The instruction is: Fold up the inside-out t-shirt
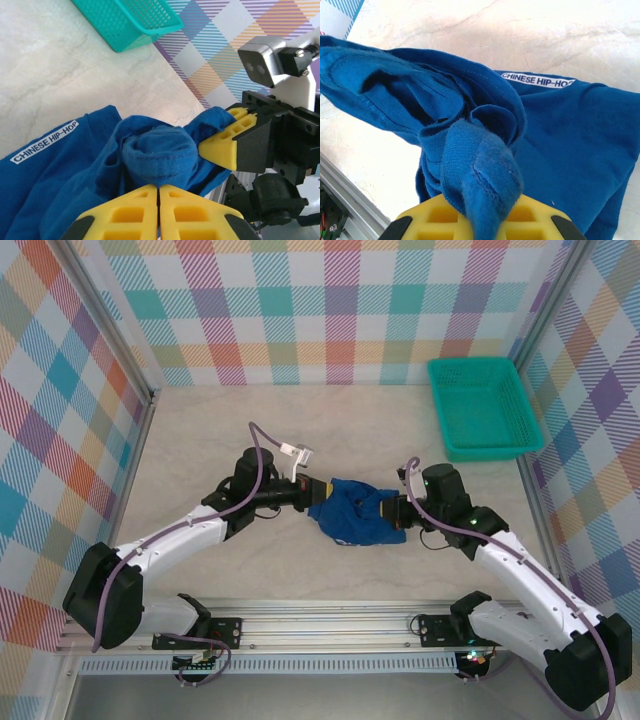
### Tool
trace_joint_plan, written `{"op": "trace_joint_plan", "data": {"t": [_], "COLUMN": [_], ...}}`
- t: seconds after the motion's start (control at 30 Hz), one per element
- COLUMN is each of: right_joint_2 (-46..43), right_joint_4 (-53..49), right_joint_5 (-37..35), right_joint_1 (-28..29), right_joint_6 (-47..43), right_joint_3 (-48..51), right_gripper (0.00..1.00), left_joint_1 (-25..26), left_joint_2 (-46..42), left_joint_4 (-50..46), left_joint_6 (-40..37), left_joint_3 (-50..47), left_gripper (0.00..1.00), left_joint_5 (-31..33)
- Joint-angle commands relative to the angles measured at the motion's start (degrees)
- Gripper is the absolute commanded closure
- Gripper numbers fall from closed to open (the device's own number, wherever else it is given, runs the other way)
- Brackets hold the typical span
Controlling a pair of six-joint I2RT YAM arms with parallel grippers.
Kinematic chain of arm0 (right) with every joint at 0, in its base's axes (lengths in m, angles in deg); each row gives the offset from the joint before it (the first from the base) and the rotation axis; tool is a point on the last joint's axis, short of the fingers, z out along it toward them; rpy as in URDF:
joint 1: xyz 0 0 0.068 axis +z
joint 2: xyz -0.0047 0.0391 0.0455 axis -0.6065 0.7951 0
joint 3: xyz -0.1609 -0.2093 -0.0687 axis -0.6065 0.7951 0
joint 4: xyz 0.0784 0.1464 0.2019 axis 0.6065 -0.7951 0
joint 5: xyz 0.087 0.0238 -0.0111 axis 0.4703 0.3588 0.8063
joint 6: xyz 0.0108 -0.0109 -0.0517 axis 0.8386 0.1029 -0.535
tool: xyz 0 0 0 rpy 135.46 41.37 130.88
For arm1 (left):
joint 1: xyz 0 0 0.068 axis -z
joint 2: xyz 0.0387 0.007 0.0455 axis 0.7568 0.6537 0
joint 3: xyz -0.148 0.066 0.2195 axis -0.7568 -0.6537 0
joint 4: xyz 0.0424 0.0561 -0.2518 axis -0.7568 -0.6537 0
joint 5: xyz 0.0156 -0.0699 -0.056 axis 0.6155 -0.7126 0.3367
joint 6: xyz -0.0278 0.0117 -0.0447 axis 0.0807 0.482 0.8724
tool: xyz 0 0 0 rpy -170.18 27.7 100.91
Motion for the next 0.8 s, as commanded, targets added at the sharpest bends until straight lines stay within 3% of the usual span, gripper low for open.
{"op": "trace_joint_plan", "data": {"t": [0.0, 0.2, 0.3, 0.5, 0.6, 0.7, 0.77], "right_joint_2": [-1.39, 0.10, 1.80, 9.86, 15.21, 19.09, 20.45], "right_joint_4": [-0.87, 1.02, -0.50, -2.50, -1.14, -0.55, -0.11], "right_joint_5": [-0.02, 2.93, -0.40, -6.82, -7.80, -7.50, -7.36], "right_joint_1": [0.25, 0.25, 0.25, -1.32, -2.88, -3.53, -3.62], "right_joint_6": [-0.83, -0.31, 0.81, 1.99, 0.67, -1.11, -1.78], "right_joint_3": [-2.34, -1.77, -3.24, -6.22, -7.29, -7.70, -7.51], "right_gripper": [0.94, 0.94, 0.96, 0.97, 0.98, 0.98, 0.98], "left_joint_1": [0.43, 0.38, 0.20, -2.13, -4.52, -7.30, -8.67], "left_joint_2": [-0.07, 0.08, 1.69, 10.45, 16.99, 19.97, 19.85], "left_joint_4": [-3.29, -5.44, -9.32, -11.28, -12.77, -13.19, -11.68], "left_joint_6": [-1.08, -3.60, -3.02, -0.07, 0.80, 2.36, 3.38], "left_joint_3": [0.85, 0.71, 3.01, 8.79, 13.52, 14.34, 12.42], "left_gripper": [0.99, 1.00, 1.00, 1.00, 1.00, 0.84, 0.69], "left_joint_5": [-1.15, 3.65, 9.27, 16.46, 15.18, 10.90, 8.29]}}
